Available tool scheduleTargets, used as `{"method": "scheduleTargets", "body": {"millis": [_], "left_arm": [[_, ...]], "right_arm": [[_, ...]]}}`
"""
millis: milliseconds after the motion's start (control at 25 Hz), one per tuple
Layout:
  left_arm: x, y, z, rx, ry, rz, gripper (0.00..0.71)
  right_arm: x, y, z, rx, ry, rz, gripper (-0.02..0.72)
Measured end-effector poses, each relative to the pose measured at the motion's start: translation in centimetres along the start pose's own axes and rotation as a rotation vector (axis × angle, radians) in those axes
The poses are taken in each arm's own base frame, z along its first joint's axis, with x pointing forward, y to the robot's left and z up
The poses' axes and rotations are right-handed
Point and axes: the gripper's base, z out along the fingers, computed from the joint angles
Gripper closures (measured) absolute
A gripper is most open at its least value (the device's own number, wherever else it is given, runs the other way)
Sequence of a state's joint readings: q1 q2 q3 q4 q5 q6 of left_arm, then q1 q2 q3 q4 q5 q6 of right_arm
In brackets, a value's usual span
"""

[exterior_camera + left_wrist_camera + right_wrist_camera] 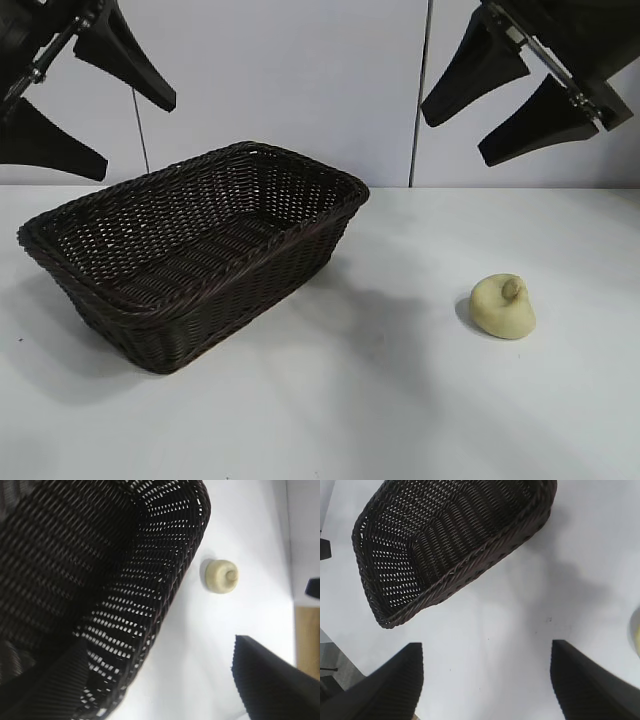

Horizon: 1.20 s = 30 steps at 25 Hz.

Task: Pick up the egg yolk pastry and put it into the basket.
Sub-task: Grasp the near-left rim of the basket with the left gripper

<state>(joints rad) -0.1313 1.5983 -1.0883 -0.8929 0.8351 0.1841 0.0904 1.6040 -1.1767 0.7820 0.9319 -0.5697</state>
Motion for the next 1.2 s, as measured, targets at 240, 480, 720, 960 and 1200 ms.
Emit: {"method": "scheduleTargets", "body": {"millis": [240,480,720,960,1200], "left_arm": [[-0.7,4.1,-1.7,-0.277,-0.009,-0.193,0.136],[-0.2,5.3,-1.5,-0.43,-0.05,-0.304,0.136],[1.5,3.7,1.2,-0.396,-0.102,-0.324,0.136],[2.8,4.8,2.6,-0.393,-0.16,-0.387,0.136],[2.9,6.6,4.6,-0.432,-0.144,-0.399,0.136]], "right_arm": [[0.0,0.0,0.0,0.0,0.0,0.0,0.188],[0.0,0.0,0.0,0.003,-0.005,0.0,0.188],[-0.1,0.0,0.0,0.005,-0.007,0.0,0.188],[-0.1,0.0,0.0,0.005,-0.008,0.0,0.188],[-0.1,0.0,0.0,0.005,-0.008,0.0,0.188]]}}
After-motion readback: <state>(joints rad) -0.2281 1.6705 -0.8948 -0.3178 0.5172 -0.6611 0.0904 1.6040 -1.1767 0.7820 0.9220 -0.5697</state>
